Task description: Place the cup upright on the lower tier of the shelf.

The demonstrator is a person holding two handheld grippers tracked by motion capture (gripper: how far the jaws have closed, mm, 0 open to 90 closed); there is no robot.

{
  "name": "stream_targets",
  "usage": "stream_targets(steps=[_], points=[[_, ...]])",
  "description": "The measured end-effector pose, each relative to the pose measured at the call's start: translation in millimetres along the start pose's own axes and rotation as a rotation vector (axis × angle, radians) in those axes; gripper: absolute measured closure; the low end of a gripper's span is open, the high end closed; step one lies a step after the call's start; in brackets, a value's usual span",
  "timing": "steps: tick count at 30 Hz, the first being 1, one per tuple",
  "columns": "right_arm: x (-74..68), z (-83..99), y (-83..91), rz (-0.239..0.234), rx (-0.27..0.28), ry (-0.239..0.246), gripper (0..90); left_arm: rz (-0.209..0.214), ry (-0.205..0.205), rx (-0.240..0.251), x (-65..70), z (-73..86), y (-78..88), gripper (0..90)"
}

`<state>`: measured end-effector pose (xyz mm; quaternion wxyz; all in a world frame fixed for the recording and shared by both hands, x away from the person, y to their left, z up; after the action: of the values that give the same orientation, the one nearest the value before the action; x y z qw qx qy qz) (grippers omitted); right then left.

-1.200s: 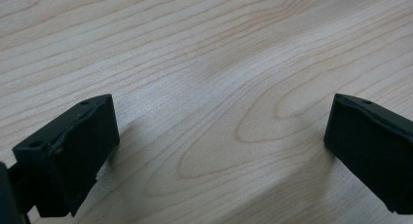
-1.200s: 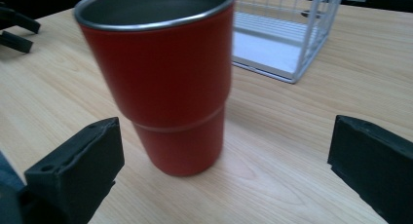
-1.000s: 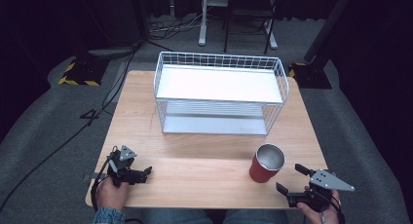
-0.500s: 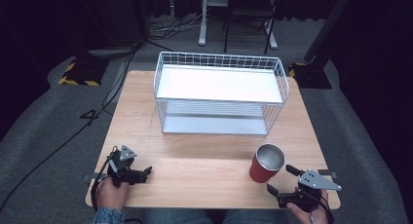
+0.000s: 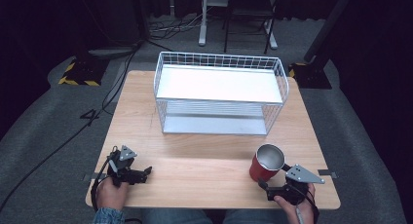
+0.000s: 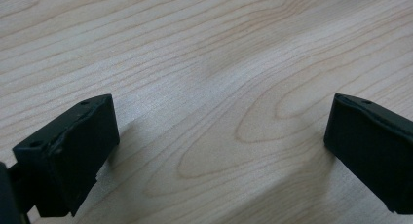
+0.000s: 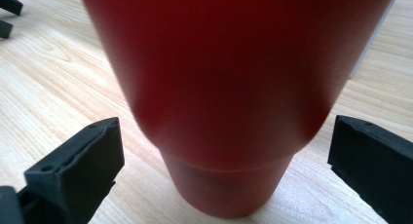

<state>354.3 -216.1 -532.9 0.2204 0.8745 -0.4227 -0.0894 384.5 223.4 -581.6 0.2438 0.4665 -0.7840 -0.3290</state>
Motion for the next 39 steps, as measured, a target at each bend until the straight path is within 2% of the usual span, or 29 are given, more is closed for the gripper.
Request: stream_targets(steps=[14, 18, 23, 27, 30, 39], points=[[0.5, 1.1, -18.3, 0.0, -0.015, 0.0, 0.1, -0.002, -0.002, 0.001, -0.3, -0.1, 0.0, 0.0], [0.2, 1.3, -23.0, 0.003, -0.013, -0.018, 0.5, -0.002, -0.004, 0.001, -0.5, -0.1, 0.0, 0.0], [0.8, 0.1, -27.1, 0.01, 0.004, -0.033, 5.5, -0.001, -0.001, 0.0, -0.1, 0.0, 0.0, 0.0], [2.0, -0.5, -27.4, 0.012, 0.012, -0.032, 9.1, -0.002, -0.002, 0.001, -0.3, -0.1, 0.0, 0.0], [-0.4, -0.9, -28.1, 0.0, 0.011, -0.019, 15.1, 0.0, 0.0, 0.0, 0.0, 0.0, 0.0, 0.0], [-0.6, -0.9, -27.8, 0.005, 0.012, -0.006, 16.0, -0.002, -0.004, 0.001, -0.5, -0.2, 0.0, 0.0]])
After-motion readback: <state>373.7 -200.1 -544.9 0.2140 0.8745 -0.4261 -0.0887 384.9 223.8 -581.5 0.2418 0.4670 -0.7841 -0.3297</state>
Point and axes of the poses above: each handheld gripper's, and its own axes: y roughly backward along the jaws, z roughly out of its underside, x roughly to its right, the point moved 10 cm from there along -y, roughly forward along the jaws, and after that the axes turned 4 degrees about y, right-handed, at the moved point
